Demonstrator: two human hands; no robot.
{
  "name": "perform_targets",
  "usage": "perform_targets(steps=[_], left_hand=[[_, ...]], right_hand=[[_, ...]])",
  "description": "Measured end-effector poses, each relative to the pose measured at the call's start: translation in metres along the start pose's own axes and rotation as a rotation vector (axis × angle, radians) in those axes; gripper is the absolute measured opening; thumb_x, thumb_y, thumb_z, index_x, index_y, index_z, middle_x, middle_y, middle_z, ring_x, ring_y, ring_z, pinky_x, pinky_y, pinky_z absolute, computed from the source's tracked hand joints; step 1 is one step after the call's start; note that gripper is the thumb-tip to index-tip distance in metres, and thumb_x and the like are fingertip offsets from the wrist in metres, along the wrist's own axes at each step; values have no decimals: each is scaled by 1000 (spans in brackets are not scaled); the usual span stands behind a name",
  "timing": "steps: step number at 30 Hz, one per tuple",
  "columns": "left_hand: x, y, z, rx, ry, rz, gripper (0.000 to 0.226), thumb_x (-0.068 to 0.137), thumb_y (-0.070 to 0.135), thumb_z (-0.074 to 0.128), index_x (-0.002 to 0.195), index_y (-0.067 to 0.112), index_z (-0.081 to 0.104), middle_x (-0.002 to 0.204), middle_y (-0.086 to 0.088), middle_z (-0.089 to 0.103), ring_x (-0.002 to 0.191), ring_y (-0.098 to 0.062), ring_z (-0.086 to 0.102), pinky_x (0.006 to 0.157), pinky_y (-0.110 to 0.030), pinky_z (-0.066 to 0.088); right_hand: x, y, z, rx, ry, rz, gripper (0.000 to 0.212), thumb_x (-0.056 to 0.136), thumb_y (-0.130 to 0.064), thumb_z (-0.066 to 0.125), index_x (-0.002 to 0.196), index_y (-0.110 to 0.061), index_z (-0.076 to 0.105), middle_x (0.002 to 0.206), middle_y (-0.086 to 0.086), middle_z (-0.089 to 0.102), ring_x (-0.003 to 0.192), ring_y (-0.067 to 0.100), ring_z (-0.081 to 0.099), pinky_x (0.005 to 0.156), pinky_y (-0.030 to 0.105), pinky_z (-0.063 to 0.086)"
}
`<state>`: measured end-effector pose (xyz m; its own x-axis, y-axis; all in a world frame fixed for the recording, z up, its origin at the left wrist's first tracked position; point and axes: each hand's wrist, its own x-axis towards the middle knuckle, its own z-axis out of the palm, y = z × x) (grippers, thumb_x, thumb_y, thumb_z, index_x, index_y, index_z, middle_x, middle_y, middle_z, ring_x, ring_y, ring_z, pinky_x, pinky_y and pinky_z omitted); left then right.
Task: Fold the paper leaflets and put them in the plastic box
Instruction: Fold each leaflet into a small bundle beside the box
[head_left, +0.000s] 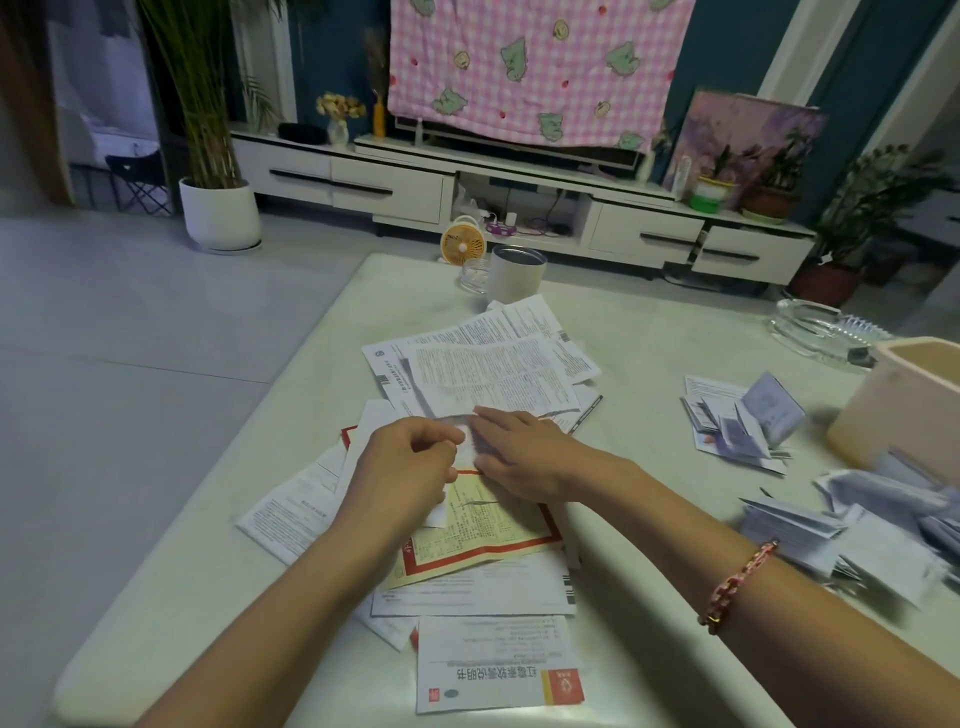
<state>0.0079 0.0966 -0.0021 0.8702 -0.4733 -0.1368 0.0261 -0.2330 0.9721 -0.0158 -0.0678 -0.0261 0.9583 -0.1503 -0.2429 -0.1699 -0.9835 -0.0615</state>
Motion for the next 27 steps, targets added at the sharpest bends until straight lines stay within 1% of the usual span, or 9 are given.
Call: perform_targets(steps=[3,6,8,11,14,16,19,23,27], left_hand=[[0,1,0,-26,-17,-13,16,96,19,47,92,24,61,91,6,63,81,-10,61,79,-34,54],[5,2,0,-161,-55,-111,17,95,32,51,100,20,61,100,0,66,87,-18,64,82,-37,54],[9,3,1,-357,-130,-203,33,91,40,54,110,13,58,108,-5,65,93,-22,66,83,-35,54],[10,6,3,-619,-273,-255,51,81,48,57,114,8,55,114,-11,62,103,-26,63,83,-36,53],[11,10,7,-784,-369,-239,54,81,52,51,117,13,59,115,-12,66,107,-28,61,94,-44,48],[10,12,11,-879,-357,-198,43,90,43,46,123,18,56,117,-9,66,109,-28,61,95,-46,47],[11,11,15,-942,-252,-207,33,97,21,43,128,14,51,119,-9,65,102,-25,63,80,-42,53],[4,9,17,-705,-187,-155,18,97,15,44,103,22,59,112,-4,68,101,-22,64,81,-39,54],[-5,7,20,-458,-262,-93,19,97,18,45,94,23,63,96,0,73,92,-17,68,81,-36,55]], right_hand=[[-12,-4,-9,159,203,8,56,98,-31,41,147,-11,22,156,3,18,141,20,20,111,28,15],[-32,-10,-22,500,475,0,51,96,-25,49,144,-16,33,151,-1,32,137,11,28,106,16,18],[-49,-15,-29,826,581,4,47,93,-21,55,139,-20,42,145,-5,42,131,8,39,109,23,29],[-79,-25,-33,1352,577,-47,48,81,-20,64,128,-17,56,126,-6,61,113,8,58,95,25,48],[-102,-32,-24,1640,441,-111,45,72,-15,57,116,-11,63,113,-1,69,107,16,64,95,31,49],[-111,-36,-14,1693,356,-87,45,70,-14,57,115,-9,63,111,6,70,108,21,64,96,34,48],[-118,-32,-2,1636,343,-9,42,70,-16,62,112,-11,67,110,7,70,105,21,64,93,35,50],[-119,-15,-2,1456,625,140,15,85,-2,62,86,-13,72,87,1,70,77,12,61,67,19,50],[-120,-1,-3,1193,754,160,25,86,-8,63,100,-28,63,100,-9,65,84,4,57,74,16,47]])
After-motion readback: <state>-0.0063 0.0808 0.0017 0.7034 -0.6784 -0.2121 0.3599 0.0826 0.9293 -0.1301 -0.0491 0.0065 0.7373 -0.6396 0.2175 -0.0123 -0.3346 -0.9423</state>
